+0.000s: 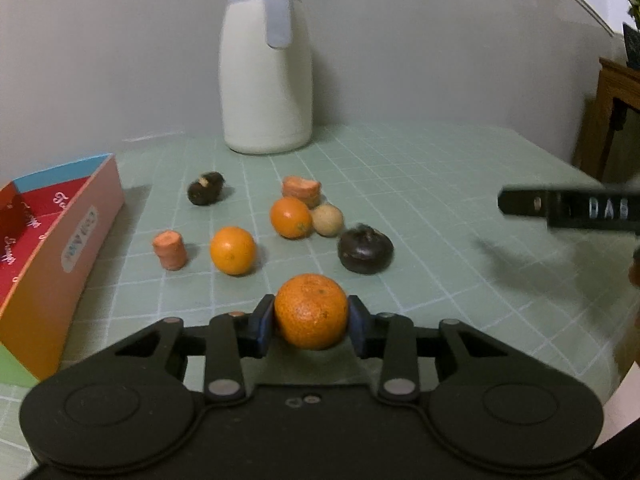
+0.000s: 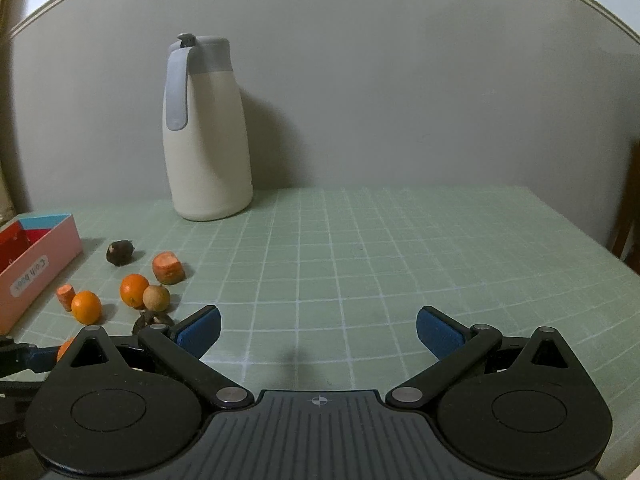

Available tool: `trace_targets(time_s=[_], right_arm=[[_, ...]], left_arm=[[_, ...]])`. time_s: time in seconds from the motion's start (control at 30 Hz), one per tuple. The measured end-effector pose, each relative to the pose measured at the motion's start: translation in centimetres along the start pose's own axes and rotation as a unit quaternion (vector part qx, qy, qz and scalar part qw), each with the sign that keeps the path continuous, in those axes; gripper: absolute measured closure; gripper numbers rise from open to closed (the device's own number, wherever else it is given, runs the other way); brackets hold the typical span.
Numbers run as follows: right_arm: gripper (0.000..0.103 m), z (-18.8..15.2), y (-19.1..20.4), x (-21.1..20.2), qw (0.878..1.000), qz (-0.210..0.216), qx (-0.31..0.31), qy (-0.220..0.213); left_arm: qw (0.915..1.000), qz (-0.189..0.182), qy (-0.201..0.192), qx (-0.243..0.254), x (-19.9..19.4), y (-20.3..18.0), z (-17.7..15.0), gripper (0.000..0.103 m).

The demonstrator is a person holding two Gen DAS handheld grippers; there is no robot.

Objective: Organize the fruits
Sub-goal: 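Reach the left gripper to an orange and grasp it, then carry the orange with the left gripper into the box and release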

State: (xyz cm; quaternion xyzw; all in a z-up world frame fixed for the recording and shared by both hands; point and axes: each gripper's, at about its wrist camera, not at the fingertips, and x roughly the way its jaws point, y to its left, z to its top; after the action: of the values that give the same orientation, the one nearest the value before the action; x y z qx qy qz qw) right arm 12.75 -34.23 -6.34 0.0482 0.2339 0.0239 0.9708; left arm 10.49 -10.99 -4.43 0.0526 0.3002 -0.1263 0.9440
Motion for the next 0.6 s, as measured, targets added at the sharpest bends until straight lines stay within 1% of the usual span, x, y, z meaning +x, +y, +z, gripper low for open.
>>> trace_targets(time_s=[0.13, 0.27, 0.37, 0.47, 0.53, 0.6], right_arm=[[0.0, -0.3, 0.6, 0.5, 1.0, 0.002, -0.007, 0.012], [0.0, -0.3, 1.4, 0.8, 1.0, 0.001, -0.011, 0.016], [0.0, -0.4, 2.5, 0.9, 1.0, 0.007, -0.017, 0.017], [0.0, -0.5, 4.1, 1.0, 0.999, 0.016, -0.033, 0.015], [0.0, -0.5, 5.3, 1.0, 0.999, 0.026, -0.042, 0.011], [0.0, -0.6, 6.5, 1.1, 0.998, 0.036, -0.049, 0.01]], left_arm=[[0.9995, 0.01, -0.027, -0.012, -1.3, 1.2, 0.3, 0.075], [0.9971, 0.033, -0.066, -0.018, -3.2, 2.9, 0.6, 0.075], [0.993, 0.061, -0.097, -0.029, -5.0, 4.7, 0.8, 0.075], [0.9871, 0.091, -0.121, -0.05, -6.6, 7.1, 0.8, 0.075], [0.9828, 0.111, -0.13, -0.069, -7.3, 9.1, 0.8, 0.075], [0.9795, 0.129, -0.129, -0.085, -7.8, 10.8, 0.8, 0.075]])
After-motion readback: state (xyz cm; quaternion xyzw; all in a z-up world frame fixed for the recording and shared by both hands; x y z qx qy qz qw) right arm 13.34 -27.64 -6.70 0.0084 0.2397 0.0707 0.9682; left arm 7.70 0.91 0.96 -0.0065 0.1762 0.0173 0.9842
